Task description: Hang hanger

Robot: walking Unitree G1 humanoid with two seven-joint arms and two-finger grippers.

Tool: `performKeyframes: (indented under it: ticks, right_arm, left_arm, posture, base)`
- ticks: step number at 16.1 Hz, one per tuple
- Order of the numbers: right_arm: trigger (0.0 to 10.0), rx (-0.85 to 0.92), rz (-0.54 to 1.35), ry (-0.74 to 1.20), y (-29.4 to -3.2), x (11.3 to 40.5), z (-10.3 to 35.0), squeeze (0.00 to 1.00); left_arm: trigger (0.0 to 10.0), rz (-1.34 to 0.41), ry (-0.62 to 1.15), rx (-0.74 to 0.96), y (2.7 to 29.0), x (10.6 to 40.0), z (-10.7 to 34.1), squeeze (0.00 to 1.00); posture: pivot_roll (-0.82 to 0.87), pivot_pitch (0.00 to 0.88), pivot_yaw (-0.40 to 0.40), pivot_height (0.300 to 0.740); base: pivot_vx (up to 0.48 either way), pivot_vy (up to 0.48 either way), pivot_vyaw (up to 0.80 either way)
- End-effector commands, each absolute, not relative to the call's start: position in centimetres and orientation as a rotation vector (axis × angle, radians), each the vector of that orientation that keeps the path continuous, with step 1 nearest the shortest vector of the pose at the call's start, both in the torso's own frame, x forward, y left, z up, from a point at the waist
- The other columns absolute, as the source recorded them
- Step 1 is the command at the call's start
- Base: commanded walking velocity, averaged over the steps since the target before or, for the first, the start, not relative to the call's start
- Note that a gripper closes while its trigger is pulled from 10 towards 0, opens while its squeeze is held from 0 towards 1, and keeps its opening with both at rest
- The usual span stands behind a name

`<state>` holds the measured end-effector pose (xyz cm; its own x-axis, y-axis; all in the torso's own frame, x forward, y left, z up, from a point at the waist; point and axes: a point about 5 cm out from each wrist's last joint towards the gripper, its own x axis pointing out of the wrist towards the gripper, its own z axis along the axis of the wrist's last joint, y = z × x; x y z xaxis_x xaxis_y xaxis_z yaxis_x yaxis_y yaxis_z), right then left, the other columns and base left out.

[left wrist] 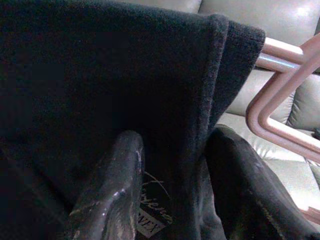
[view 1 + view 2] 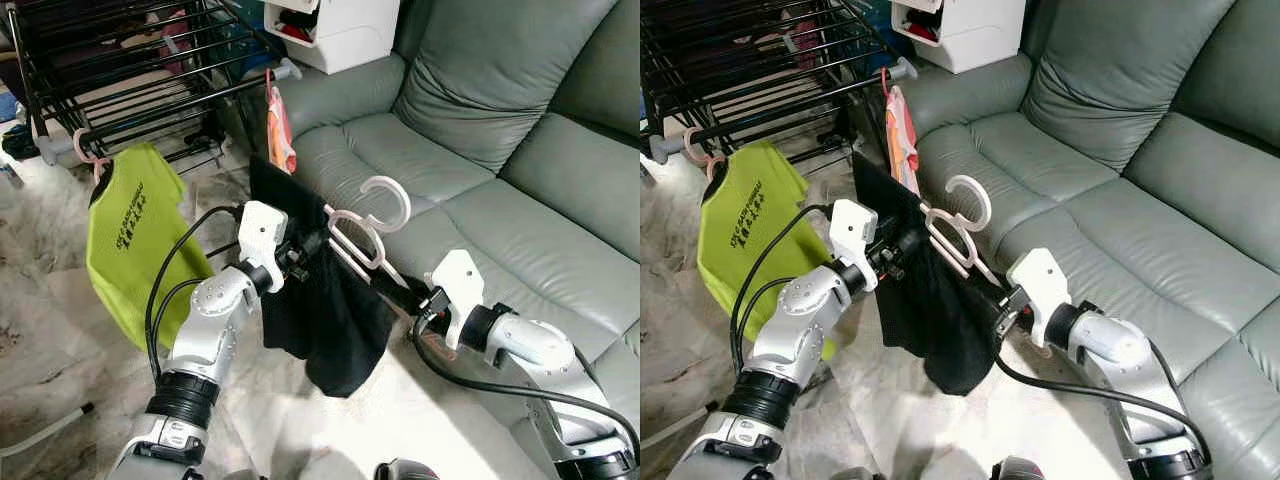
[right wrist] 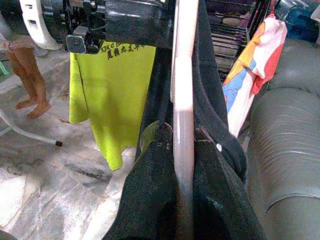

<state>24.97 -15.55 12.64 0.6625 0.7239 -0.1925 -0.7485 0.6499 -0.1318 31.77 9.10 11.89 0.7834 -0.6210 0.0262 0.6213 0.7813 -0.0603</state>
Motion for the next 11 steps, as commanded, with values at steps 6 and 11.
performKeyframes:
  ticks: [6,11]
  right_arm:
    - [10.0,-0.203,0.871,0.036,-14.95,24.89,14.35,0.0]
    - [10.0,-0.212,0.846,0.036,-15.38,25.18,14.28,0.0]
  left_arm:
    - [0.0,-0.665,-0.032,-0.017,9.49,32.04,12.23,0.0]
    - [0.0,-0.673,-0.046,0.018,9.78,32.06,12.34,0.0]
  posture:
    - [-0.13,0.0,0.063,0.74]
    - [-0.12,0.0,0.059,0.74]
  base:
    - [0.0,0.0,0.0]
    - [0.0,0.0,0.0]
